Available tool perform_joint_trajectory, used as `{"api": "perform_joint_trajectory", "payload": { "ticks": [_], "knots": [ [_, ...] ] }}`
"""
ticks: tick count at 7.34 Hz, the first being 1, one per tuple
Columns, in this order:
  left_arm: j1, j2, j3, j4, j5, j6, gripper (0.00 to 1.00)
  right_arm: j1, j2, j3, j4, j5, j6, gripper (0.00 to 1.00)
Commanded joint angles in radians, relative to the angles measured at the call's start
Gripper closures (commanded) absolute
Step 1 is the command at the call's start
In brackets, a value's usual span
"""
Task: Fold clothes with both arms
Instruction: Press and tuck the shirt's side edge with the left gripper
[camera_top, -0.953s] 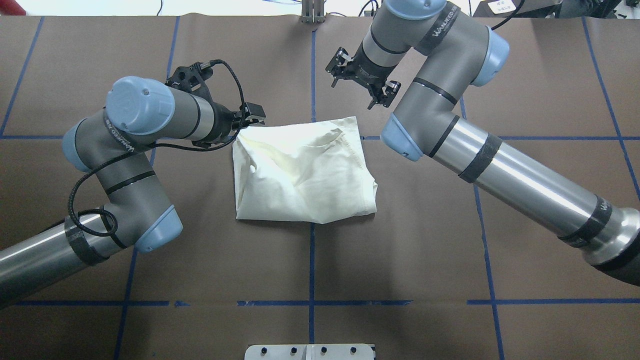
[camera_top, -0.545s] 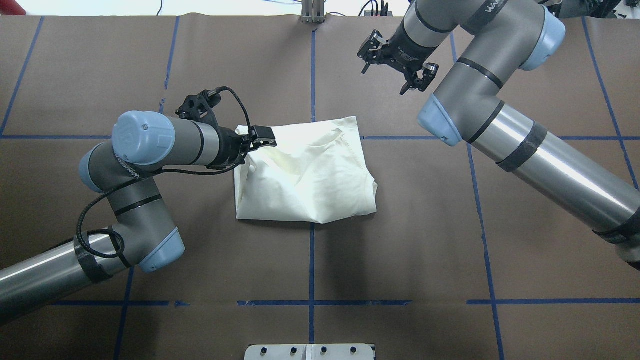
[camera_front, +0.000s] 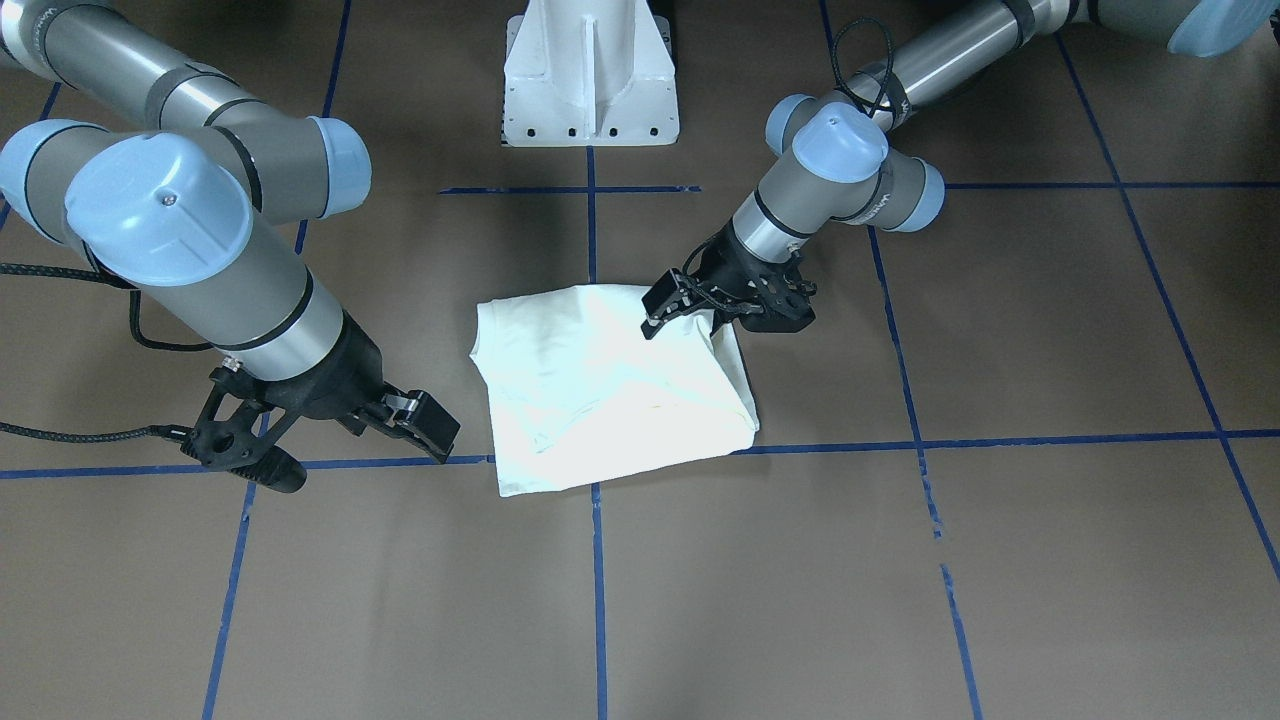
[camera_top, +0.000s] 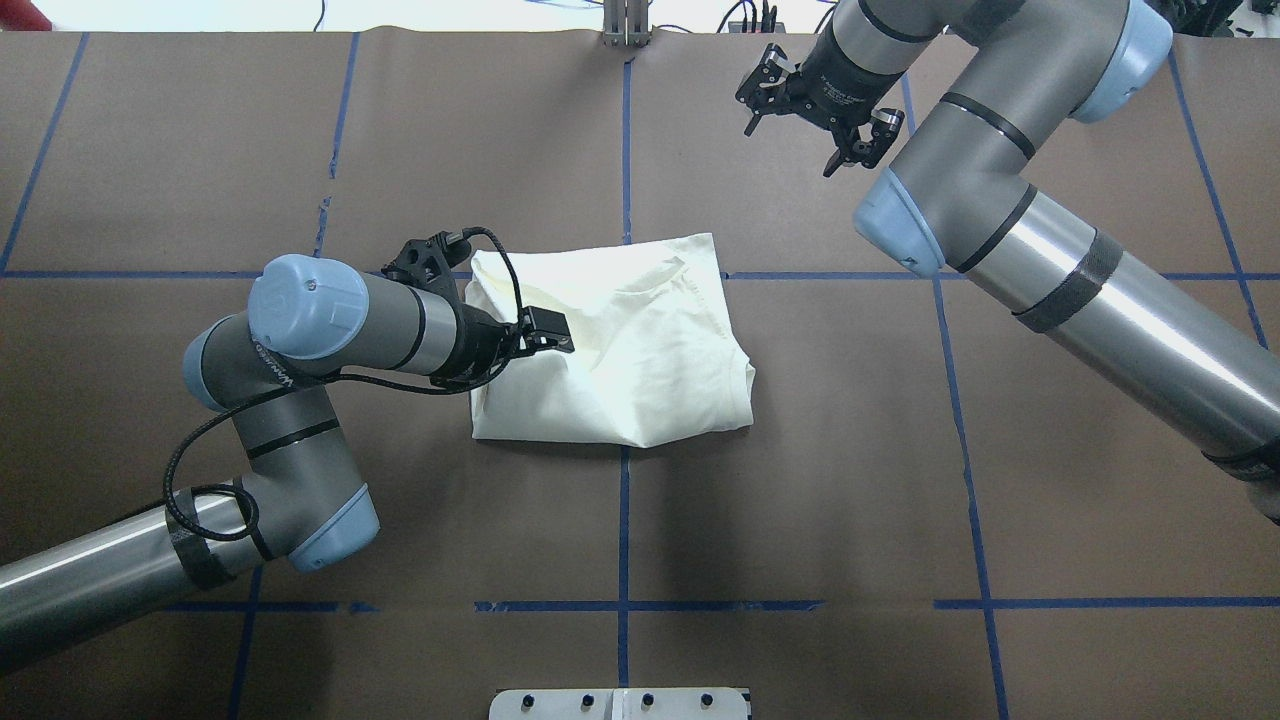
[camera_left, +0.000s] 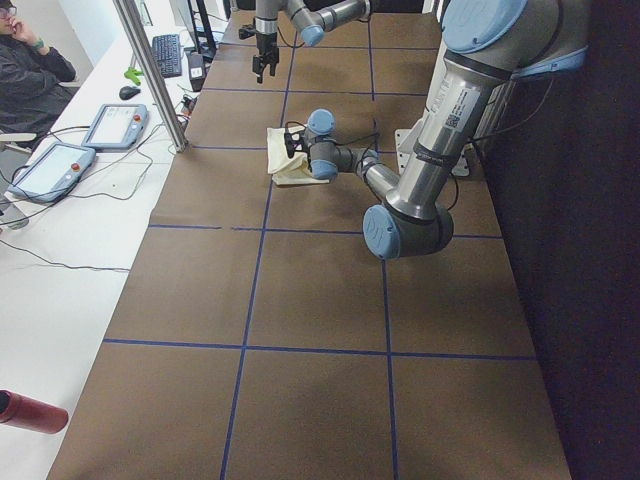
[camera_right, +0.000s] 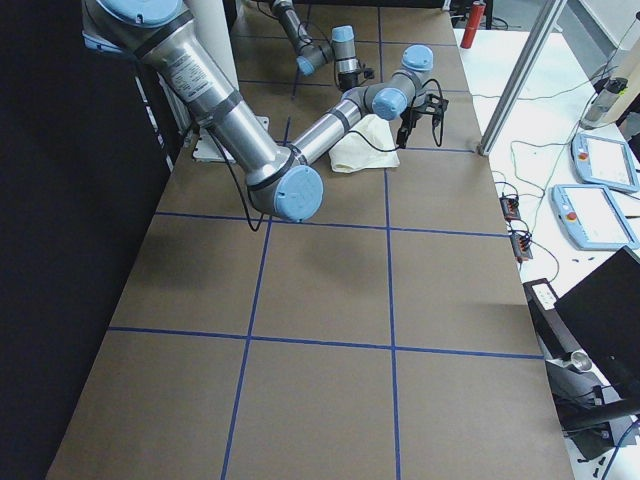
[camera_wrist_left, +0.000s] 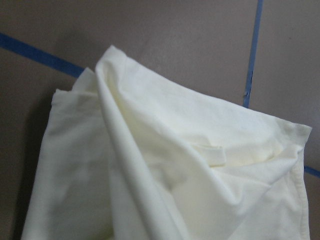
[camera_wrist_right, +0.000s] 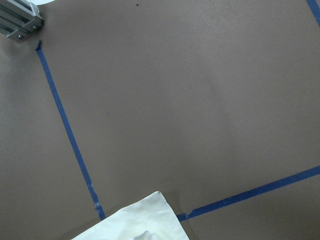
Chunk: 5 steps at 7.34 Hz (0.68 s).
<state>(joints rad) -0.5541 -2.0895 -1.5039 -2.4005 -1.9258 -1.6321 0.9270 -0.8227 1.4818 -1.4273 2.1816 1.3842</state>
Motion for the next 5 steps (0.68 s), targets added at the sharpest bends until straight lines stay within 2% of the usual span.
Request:
{"api": "perform_joint_trajectory", "payload": {
  "ticks": [1, 3, 5],
  "knots": [
    [0.008, 0.002, -0.025, 0.003, -0.126, 0.009, 0.00, 0.006, -0.004, 0.003, -0.001, 0.001, -0.001, 0.00],
    [0.013, 0.058, -0.099, 0.006, -0.153, 0.008, 0.00, 0.006, -0.018, 0.023, -0.002, 0.001, -0.001, 0.00],
    [0.093, 0.062, -0.101, 0.006, -0.137, 0.008, 0.00, 0.007, -0.021, 0.025, -0.002, 0.001, -0.001, 0.00]
  ]
}}
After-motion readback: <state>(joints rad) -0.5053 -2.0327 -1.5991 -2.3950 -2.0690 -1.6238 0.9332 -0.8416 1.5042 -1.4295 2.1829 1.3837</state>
